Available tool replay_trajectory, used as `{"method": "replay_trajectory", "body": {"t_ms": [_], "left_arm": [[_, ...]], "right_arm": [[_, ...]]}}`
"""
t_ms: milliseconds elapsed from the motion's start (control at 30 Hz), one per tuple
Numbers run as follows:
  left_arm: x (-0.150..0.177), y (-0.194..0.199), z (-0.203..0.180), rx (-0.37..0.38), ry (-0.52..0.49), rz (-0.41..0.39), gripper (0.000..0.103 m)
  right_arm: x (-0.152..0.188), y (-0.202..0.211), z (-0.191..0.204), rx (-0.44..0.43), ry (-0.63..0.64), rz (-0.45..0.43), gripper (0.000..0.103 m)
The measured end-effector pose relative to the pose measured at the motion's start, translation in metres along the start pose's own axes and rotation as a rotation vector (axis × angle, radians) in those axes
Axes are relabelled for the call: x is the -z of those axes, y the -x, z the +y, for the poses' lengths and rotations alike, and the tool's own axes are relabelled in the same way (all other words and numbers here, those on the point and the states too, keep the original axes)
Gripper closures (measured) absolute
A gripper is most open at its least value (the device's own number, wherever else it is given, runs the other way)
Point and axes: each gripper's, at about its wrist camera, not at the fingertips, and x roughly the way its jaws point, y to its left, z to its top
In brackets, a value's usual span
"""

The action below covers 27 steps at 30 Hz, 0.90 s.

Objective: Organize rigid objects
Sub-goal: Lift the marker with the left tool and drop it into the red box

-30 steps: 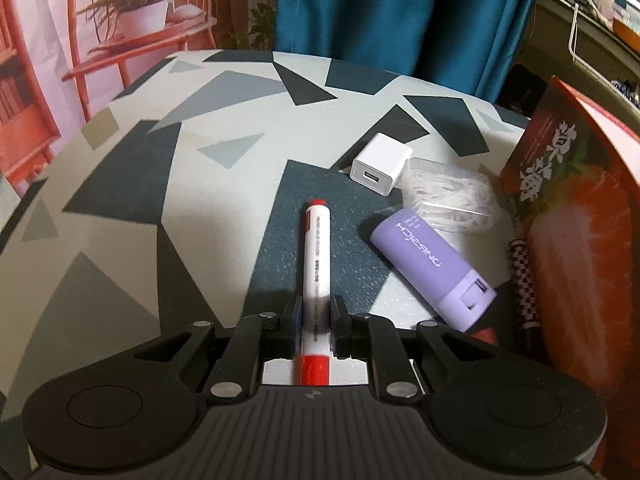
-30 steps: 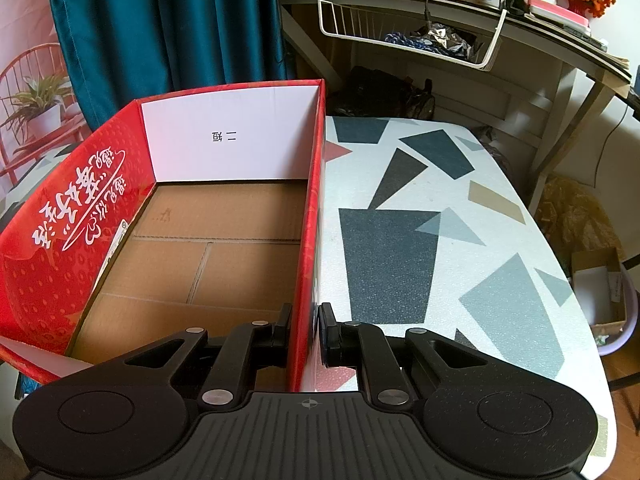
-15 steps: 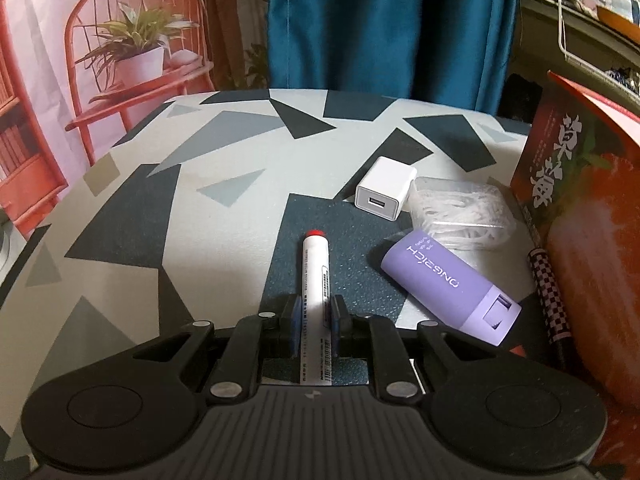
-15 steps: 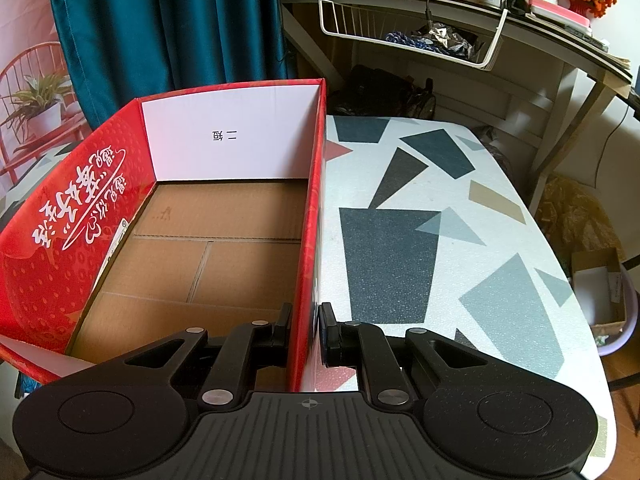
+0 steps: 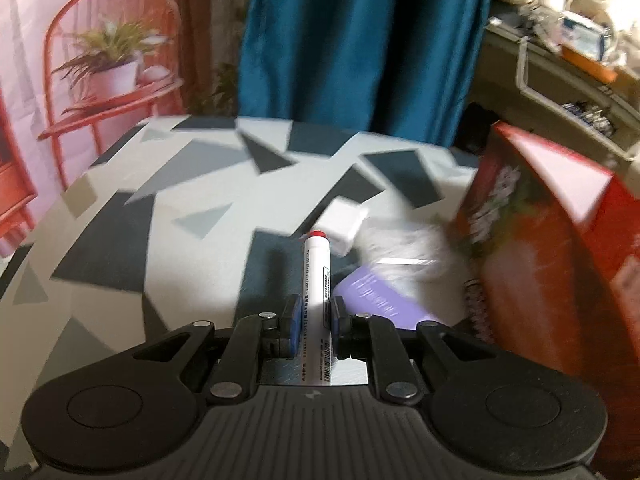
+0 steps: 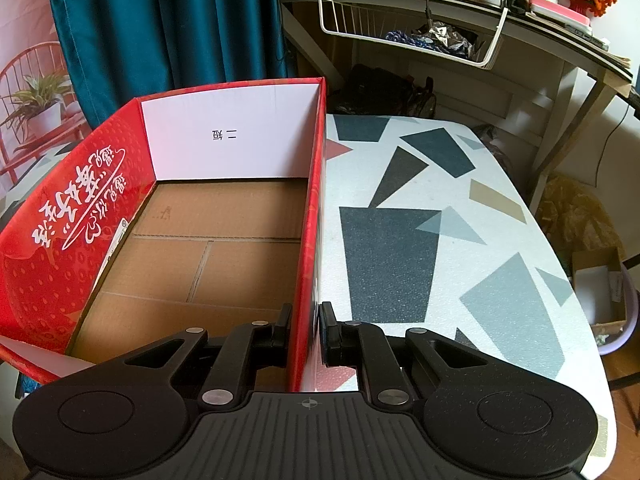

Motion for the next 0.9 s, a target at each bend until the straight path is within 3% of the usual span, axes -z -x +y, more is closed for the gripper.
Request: {"method": "replay_trajectory", "body": {"t_ms": [300, 433, 500, 600, 700, 900], "left_arm": [[-0.039, 0.051, -0.038, 0.241, -0.123, -0.098, 0.087], [-0.052, 0.054, -0.067, 0.429, -0.182, -0.066, 0.087], [-0.054, 0.053, -0.086, 0.485, -0.211, -0.063, 0.087], [-0.052, 0.047, -0.110, 0.521, -0.219, -0.044, 0.087], [-0.049, 0.033, -0.121, 0.539, -0.151, 0.003, 0.087], [-0.046, 0.011, -0.119, 0.475, -0.104, 0.024, 0.087]], "right_arm": [[0.001, -0.001, 0.000, 0.001, 0.006, 0.001, 0.091], [0.001, -0.001, 0.000, 0.002, 0.006, 0.002, 0.091], [0.001, -0.001, 0.000, 0.002, 0.006, 0.001, 0.091], [0.000, -0.001, 0.000, 0.002, 0.006, 0.002, 0.091], [0.001, -0.001, 0.000, 0.002, 0.007, 0.003, 0.091], [0.000, 0.000, 0.001, 0.002, 0.010, 0.004, 0.091]]}}
